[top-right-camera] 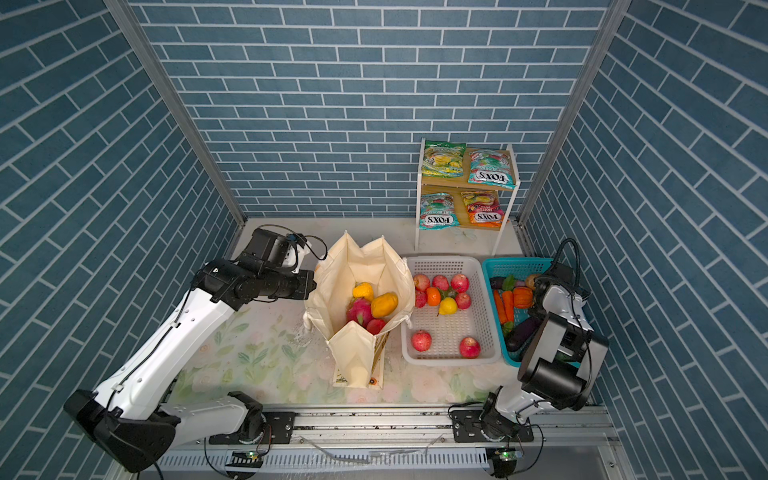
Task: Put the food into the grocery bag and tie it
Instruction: 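Lower the right gripper onto the red tomato in the teal basket and close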
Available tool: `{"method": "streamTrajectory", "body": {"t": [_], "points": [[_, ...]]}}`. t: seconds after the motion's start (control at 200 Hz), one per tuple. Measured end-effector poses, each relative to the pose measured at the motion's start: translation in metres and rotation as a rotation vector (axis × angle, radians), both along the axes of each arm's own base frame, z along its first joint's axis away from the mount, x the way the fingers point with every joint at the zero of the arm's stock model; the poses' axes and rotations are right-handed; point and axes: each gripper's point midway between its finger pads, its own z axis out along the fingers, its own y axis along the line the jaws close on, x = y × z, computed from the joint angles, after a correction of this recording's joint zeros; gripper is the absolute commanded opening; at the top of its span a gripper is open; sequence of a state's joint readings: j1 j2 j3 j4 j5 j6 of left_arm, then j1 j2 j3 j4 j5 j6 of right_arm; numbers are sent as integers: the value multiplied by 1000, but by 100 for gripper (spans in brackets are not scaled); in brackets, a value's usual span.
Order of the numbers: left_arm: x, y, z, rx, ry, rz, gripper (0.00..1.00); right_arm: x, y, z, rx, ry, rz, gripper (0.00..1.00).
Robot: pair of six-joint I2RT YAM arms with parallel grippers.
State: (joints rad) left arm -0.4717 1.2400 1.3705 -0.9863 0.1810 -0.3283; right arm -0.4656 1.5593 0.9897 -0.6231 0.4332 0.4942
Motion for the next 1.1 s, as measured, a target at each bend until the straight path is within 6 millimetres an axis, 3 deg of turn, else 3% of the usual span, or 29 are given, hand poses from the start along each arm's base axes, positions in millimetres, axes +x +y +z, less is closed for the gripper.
{"method": "streamTrajectory", "body": {"t": [0.65, 1.1], "points": [[1, -1, -1, -1, 2, -2, 0, -4, -14, -3, -2, -28, -74, 79], [1, -1, -1, -1, 2, -2, 0, -1, -15, -6, 10, -58, -92, 58]]}}
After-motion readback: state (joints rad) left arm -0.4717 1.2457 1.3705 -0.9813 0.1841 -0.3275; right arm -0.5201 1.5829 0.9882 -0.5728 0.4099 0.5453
